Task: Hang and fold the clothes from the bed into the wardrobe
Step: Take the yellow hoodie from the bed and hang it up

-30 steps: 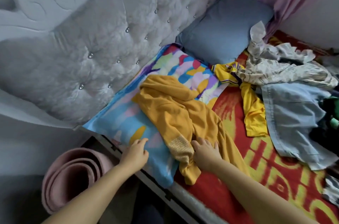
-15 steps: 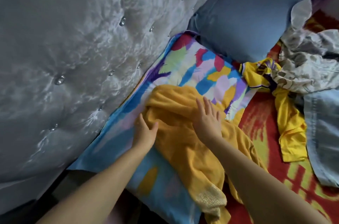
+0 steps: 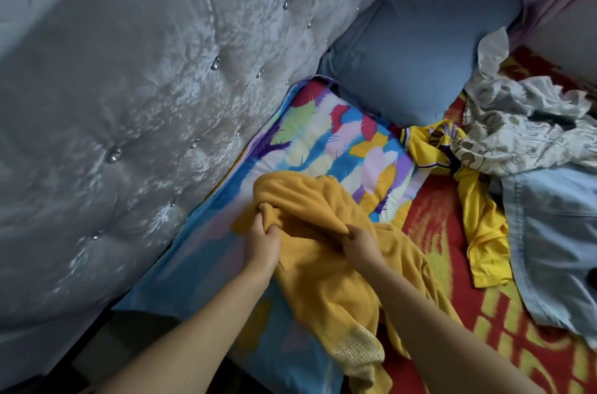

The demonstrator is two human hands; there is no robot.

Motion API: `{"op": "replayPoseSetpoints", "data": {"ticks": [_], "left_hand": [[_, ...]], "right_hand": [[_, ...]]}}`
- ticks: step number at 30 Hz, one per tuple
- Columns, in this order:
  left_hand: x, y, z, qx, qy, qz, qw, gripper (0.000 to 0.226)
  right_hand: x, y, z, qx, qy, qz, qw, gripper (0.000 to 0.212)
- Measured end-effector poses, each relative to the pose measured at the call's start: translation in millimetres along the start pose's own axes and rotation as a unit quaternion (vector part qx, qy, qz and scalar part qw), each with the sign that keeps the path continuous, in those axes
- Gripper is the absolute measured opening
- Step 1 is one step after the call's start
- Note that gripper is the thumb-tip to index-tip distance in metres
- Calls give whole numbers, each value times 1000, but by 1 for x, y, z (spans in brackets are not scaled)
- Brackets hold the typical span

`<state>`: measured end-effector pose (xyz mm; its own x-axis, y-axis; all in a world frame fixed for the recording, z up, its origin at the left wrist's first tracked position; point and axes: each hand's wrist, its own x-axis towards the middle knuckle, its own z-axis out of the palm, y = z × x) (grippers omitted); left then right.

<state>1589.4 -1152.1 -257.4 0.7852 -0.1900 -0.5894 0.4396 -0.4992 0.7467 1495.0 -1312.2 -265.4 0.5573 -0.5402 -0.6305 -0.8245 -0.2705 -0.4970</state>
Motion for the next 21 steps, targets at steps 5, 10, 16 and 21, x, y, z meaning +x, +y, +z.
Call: {"op": "replayPoseSetpoints", "data": {"ticks": [5, 10, 16, 21], "left_hand": [[-71, 36, 15, -2, 16, 124, 992, 41], [-142, 44, 47, 64, -7, 181, 981, 44], [-263, 27, 98, 169, -20, 330, 929, 37], [-350, 3, 120, 334, -111, 415, 839, 32]], "right_hand": [[-57, 4, -12, 131, -11, -27, 991, 27], [-140, 17, -38, 306, -53, -129, 942, 57], [-203, 65, -119, 459, -178, -50, 869, 66], [-248, 98, -156, 331, -149, -33, 931, 38]]}}
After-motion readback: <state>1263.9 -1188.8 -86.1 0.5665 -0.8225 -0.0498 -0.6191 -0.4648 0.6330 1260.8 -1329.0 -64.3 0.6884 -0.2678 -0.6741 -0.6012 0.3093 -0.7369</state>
